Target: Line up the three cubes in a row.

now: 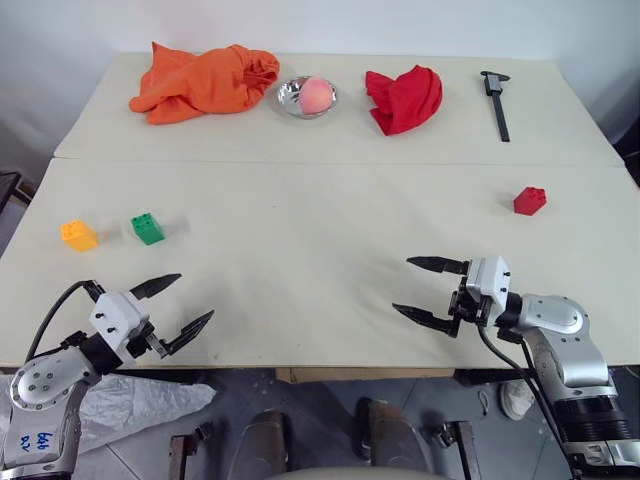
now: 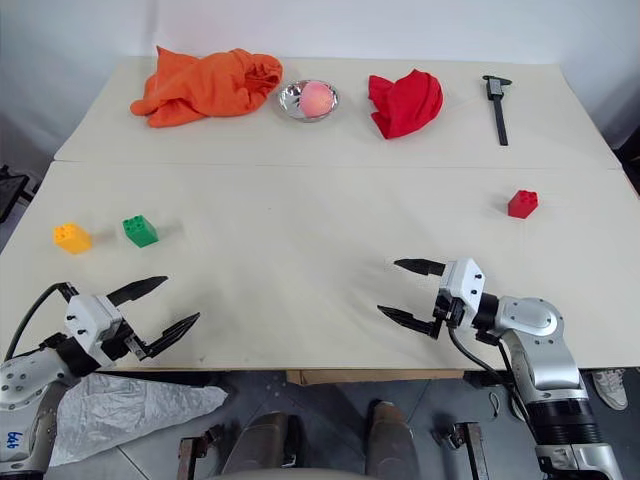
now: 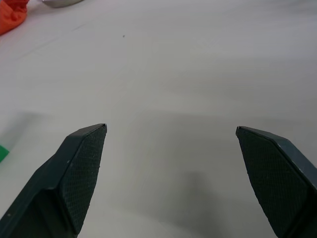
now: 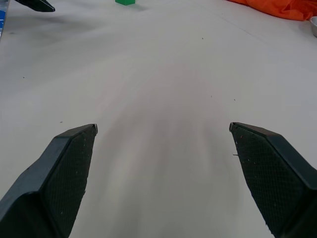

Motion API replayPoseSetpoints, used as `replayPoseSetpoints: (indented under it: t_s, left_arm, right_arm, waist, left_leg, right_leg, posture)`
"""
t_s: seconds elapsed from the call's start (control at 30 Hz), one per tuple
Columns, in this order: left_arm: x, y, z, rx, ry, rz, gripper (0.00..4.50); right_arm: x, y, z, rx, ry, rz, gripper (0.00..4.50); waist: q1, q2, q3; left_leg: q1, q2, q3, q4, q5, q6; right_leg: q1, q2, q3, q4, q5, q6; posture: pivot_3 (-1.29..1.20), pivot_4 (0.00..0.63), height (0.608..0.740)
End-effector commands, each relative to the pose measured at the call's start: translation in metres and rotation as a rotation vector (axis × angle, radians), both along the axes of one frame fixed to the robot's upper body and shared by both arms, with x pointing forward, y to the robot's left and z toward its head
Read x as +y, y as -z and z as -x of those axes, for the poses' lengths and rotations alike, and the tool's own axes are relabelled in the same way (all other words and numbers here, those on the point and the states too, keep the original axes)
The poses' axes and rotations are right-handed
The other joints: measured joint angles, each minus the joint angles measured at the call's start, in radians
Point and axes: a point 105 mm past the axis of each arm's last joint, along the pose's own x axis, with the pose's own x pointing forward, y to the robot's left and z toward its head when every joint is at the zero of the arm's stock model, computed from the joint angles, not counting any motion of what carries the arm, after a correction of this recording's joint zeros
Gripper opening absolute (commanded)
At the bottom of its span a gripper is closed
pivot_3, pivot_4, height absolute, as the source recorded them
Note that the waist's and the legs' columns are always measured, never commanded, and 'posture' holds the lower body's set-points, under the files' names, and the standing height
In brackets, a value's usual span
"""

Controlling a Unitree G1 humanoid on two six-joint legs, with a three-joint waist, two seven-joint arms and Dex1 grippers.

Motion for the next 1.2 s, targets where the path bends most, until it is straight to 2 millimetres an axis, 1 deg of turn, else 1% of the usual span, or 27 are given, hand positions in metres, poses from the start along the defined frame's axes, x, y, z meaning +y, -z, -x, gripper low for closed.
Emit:
replayPoseSetpoints:
  t_s: [0.03, 0.1, 0.13, 0.17, 0.23, 0.3, 0.33, 0.4, 0.47, 0.5, 0.53, 0.6, 0.63, 0.67, 0.73, 0.8, 0.9, 0.93, 1.03, 1.1, 1.2]
  left_arm:
    - [0.002, -0.008, 0.001, -0.022, -0.008, 0.021, 4.43]
    - [-0.001, -0.013, -0.002, -0.020, -0.008, 0.076, 4.43]
    - [-0.006, -0.017, -0.002, -0.024, 0.017, 0.107, 4.43]
    - [-0.018, -0.021, -0.001, 0.010, 0.092, 0.153, 4.43]
    - [-0.039, -0.029, -0.005, 0.000, 0.192, 0.169, 4.43]
    - [-0.054, -0.032, -0.012, -0.025, 0.254, 0.139, 4.43]
    - [-0.062, -0.033, -0.016, -0.029, 0.278, 0.148, 4.43]
    - [-0.085, -0.032, -0.030, -0.033, 0.342, 0.178, 4.43]
    - [-0.108, -0.031, -0.039, -0.024, 0.406, 0.188, 4.43]
    - [-0.114, -0.031, -0.041, -0.020, 0.423, 0.188, 4.43]
    - [-0.126, -0.030, -0.042, -0.009, 0.469, 0.187, 4.43]
    - [-0.142, -0.030, -0.042, 0.018, 0.545, 0.180, 4.43]
    - [-0.148, -0.030, -0.042, 0.025, 0.579, 0.162, 4.43]
    - [-0.151, -0.031, -0.042, 0.026, 0.601, 0.154, 4.43]
    - [-0.154, -0.034, -0.042, 0.020, 0.619, 0.148, 4.43]
    - [-0.155, -0.039, -0.044, 0.011, 0.633, 0.144, 4.43]
    - [-0.156, -0.045, -0.047, -0.008, 0.635, 0.143, 4.43]
    - [-0.157, -0.047, -0.048, -0.014, 0.633, 0.152, 4.43]
    - [-0.158, -0.050, -0.051, -0.017, 0.626, 0.178, 4.43]
    - [-0.159, -0.050, -0.050, -0.021, 0.627, 0.179, 4.43]
    - [-0.159, -0.048, -0.050, -0.028, 0.616, 0.171, 4.43]
  right_arm:
    - [0.002, -0.008, 0.001, -0.048, 0.004, -0.014, 4.50]
    - [-0.003, -0.012, 0.000, -0.058, 0.042, -0.031, 4.50]
    - [-0.008, -0.016, -0.002, -0.065, 0.085, -0.056, 4.50]
    - [-0.019, -0.022, -0.005, -0.069, 0.165, -0.101, 4.50]
    - [-0.048, -0.034, -0.006, -0.095, 0.340, -0.173, 4.50]
    - [-0.073, -0.038, -0.003, -0.116, 0.470, -0.201, 4.50]
    - [-0.085, -0.038, -0.001, -0.119, 0.529, -0.213, 4.50]
    - [-0.119, -0.033, 0.006, -0.132, 0.707, -0.238, 4.50]
    - [-0.148, -0.028, 0.013, -0.147, 0.863, -0.268, 4.50]
    - [-0.155, -0.026, 0.014, -0.150, 0.905, -0.282, 4.50]
    - [-0.171, -0.020, 0.017, -0.153, 1.003, -0.297, 4.50]
    - [-0.190, -0.008, 0.020, -0.145, 1.135, -0.294, 4.50]
    - [-0.194, -0.009, 0.016, -0.158, 1.179, -0.283, 4.50]
    - [-0.192, -0.016, 0.006, -0.176, 1.185, -0.277, 4.50]
    - [-0.189, -0.028, -0.006, -0.202, 1.189, -0.288, 4.50]
    - [-0.189, -0.048, -0.027, -0.213, 1.189, -0.311, 4.50]
    - [-0.189, -0.064, -0.051, -0.174, 1.188, -0.295, 4.50]
    - [-0.191, -0.065, -0.063, -0.134, 1.199, -0.284, 4.50]
    - [-0.195, -0.063, -0.083, -0.046, 1.224, -0.264, 4.50]
    - [-0.193, -0.059, -0.101, 0.002, 1.213, -0.205, 4.50]
    - [-0.193, -0.056, -0.118, 0.047, 1.241, -0.154, 4.50]
  waist:
    - [0.001, 0.000, 0.000]
    - [0.001, 0.000, 0.000]
    - [0.002, 0.000, 0.000]
    - [0.004, 0.000, 0.000]
    - [0.021, 0.000, 0.000]
    - [0.031, 0.000, 0.000]
    - [0.031, 0.001, 0.000]
    - [0.033, 0.001, -0.001]
    - [0.029, 0.001, -0.001]
    - [0.028, 0.001, -0.001]
    - [0.023, 0.001, -0.001]
    - [0.014, 0.002, -0.001]
    - [0.008, 0.002, -0.001]
    - [0.000, 0.002, -0.001]
    - [-0.014, 0.005, -0.001]
    - [-0.027, 0.006, -0.001]
    - [-0.024, 0.006, -0.001]
    - [-0.023, 0.006, -0.001]
    - [-0.017, 0.006, -0.001]
    - [-0.014, 0.006, -0.001]
    - [-0.013, 0.007, 0.000]
  left_leg:
    - [0.000, 0.000, 0.000, 0.000, 0.000, 0.000]
    - [0.000, 0.000, 0.000, 0.001, 0.000, 0.000]
    - [0.000, 0.000, 0.000, 0.001, 0.000, 0.000]
    - [0.000, 0.000, 0.000, 0.001, 0.000, 0.000]
    - [-0.001, 0.000, -0.001, 0.003, 0.000, 0.000]
    - [-0.001, 0.000, -0.001, 0.007, -0.002, 0.001]
    - [-0.002, 0.000, -0.001, 0.010, -0.003, 0.001]
    - [-0.001, -0.001, -0.001, 0.011, -0.004, 0.002]
    - [0.001, -0.001, -0.001, 0.012, -0.005, 0.002]
    - [0.001, -0.001, -0.001, 0.012, -0.005, 0.002]
    - [0.001, -0.001, -0.001, 0.012, -0.005, 0.002]
    - [0.002, -0.001, -0.001, 0.011, -0.005, 0.002]
    - [0.002, 0.000, -0.001, 0.011, -0.005, 0.002]
    - [0.002, 0.000, -0.001, 0.011, -0.005, 0.002]
    - [0.003, 0.000, 0.002, 0.012, -0.005, 0.002]
    - [0.004, 0.000, 0.002, 0.012, -0.004, 0.002]
    - [0.004, 0.001, 0.001, 0.013, -0.003, 0.002]
    - [0.004, 0.001, 0.001, 0.013, -0.003, 0.002]
    - [0.002, 0.000, 0.000, 0.013, -0.003, 0.003]
    - [0.002, 0.000, 0.000, 0.013, -0.003, 0.003]
    - [0.001, 0.000, 0.001, 0.013, -0.004, 0.003]
  right_leg:
    - [0.000, 0.000, 0.000, 0.000, 0.000, 0.000]
    - [0.000, 0.000, 0.000, 0.001, 0.000, 0.000]
    - [0.000, 0.000, 0.000, 0.001, 0.000, 0.000]
    - [0.000, 0.000, 0.000, 0.001, 0.000, 0.000]
    - [0.000, 0.000, 0.000, 0.002, 0.000, 0.000]
    - [0.000, -0.001, 0.000, 0.004, 0.000, 0.000]
    - [0.001, -0.001, 0.000, 0.005, 0.000, 0.000]
    - [0.004, -0.001, 0.000, 0.004, 0.000, 0.000]
    - [0.006, -0.001, 0.000, 0.003, 0.000, 0.001]
    - [0.007, -0.001, 0.000, 0.003, 0.001, 0.001]
    - [0.007, 0.000, 0.000, 0.002, 0.001, 0.001]
    - [0.007, 0.000, 0.000, 0.002, 0.001, 0.001]
    - [0.007, 0.000, 0.000, 0.002, 0.001, 0.001]
    - [0.007, 0.000, 0.000, 0.002, 0.001, 0.001]
    - [0.007, 0.000, 0.001, 0.003, 0.001, 0.002]
    - [0.007, 0.000, 0.001, 0.004, 0.001, 0.002]
    - [0.007, 0.000, 0.001, 0.006, 0.001, 0.002]
    - [0.007, 0.000, 0.001, 0.006, 0.001, 0.002]
    - [0.007, 0.000, 0.001, 0.005, 0.001, 0.002]
    - [0.007, 0.000, 0.001, 0.004, 0.001, 0.002]
    - [0.006, 0.000, 0.001, 0.002, 0.001, 0.002]
  posture:
    - [0.00, 0.150, 0.740]
    - [0.00, 0.150, 0.740]
    - [0.00, 0.150, 0.740]
    - [0.00, 0.150, 0.740]
    - [0.00, 0.150, 0.740]
    - [0.00, 0.150, 0.740]
    - [0.00, 0.150, 0.740]
    - [0.00, 0.150, 0.740]
    - [0.00, 0.150, 0.740]
    - [0.00, 0.150, 0.740]
    - [0.00, 0.150, 0.740]
    - [0.00, 0.150, 0.740]
    - [0.00, 0.150, 0.740]
    - [0.00, 0.150, 0.740]
    - [0.00, 0.150, 0.740]
    - [0.00, 0.150, 0.740]
    - [0.00, 0.150, 0.740]
    - [0.00, 0.150, 0.740]
    - [0.00, 0.150, 0.740]
    - [0.00, 0.150, 0.740]
    - [0.00, 0.150, 0.740]
